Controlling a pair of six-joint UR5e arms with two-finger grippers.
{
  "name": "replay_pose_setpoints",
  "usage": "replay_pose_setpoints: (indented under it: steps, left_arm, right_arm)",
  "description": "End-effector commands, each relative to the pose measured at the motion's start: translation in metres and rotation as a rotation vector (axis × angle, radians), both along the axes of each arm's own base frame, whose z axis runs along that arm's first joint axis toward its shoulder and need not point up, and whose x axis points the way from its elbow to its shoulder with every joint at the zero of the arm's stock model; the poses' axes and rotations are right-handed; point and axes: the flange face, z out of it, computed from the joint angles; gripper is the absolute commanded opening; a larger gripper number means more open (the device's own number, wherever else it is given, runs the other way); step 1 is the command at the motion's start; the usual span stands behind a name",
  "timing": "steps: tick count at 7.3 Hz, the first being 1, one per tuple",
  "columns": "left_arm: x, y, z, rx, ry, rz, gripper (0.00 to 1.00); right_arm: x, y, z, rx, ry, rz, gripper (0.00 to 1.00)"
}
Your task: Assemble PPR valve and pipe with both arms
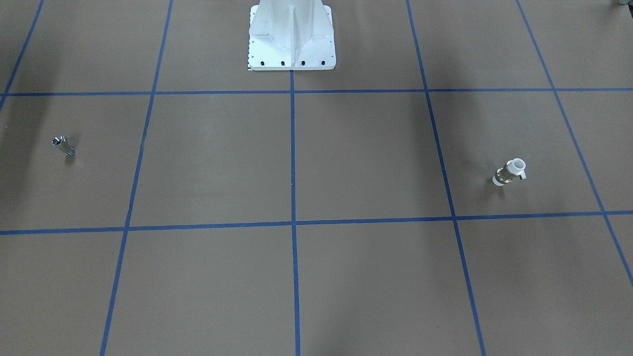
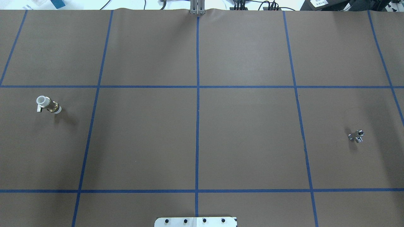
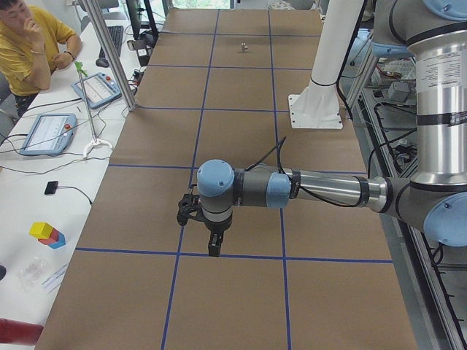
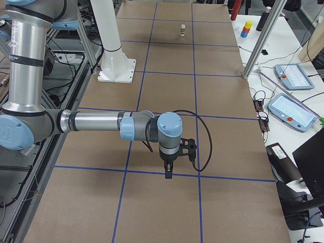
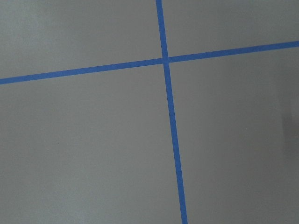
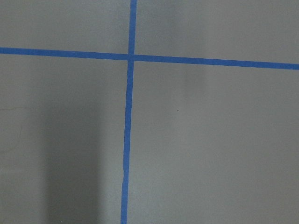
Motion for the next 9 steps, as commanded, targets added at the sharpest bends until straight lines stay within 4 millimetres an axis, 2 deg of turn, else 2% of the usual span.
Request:
replay_pose_setpoints:
  steps: [1, 4, 5, 6, 7, 8, 9]
  left_arm:
    - [0.0, -0.004, -0.008, 0.016, -0.005, 0.0, 1.0]
    - [-0.001, -0.033, -0.041, 0.144, -0.01, -0.002, 1.0]
    - [-0.001, -0.037, -0.047, 0.206, -0.011, -0.002, 1.0]
    - [0.017, -0.044, -0.053, 0.26, -0.003, 0.033, 1.0]
    - [0.058, -0.076, -0.074, 0.289, 0.009, 0.103, 1.0]
    - [0.07, -0.095, -0.076, 0.222, 0.029, 0.043, 1.0]
    - [0.097, -0.104, -0.089, 0.176, 0.047, 0.02, 1.0]
  right_arm:
    - [0.0, 0.0, 0.001, 0.002, 0.001, -0.004, 1.0]
    - [0.0, -0.003, -0.005, 0.013, -0.007, -0.003, 1.0]
    - [-0.001, -0.003, -0.005, 0.01, -0.01, -0.001, 1.0]
    - [-0.001, -0.005, -0.006, 0.012, -0.01, 0.0, 1.0]
    - [-0.001, -0.005, -0.006, 0.011, -0.01, 0.002, 1.0]
    - [-0.001, -0.006, -0.006, 0.01, -0.01, 0.001, 1.0]
    - [-0.002, -0.006, -0.006, 0.01, -0.01, 0.0, 1.0]
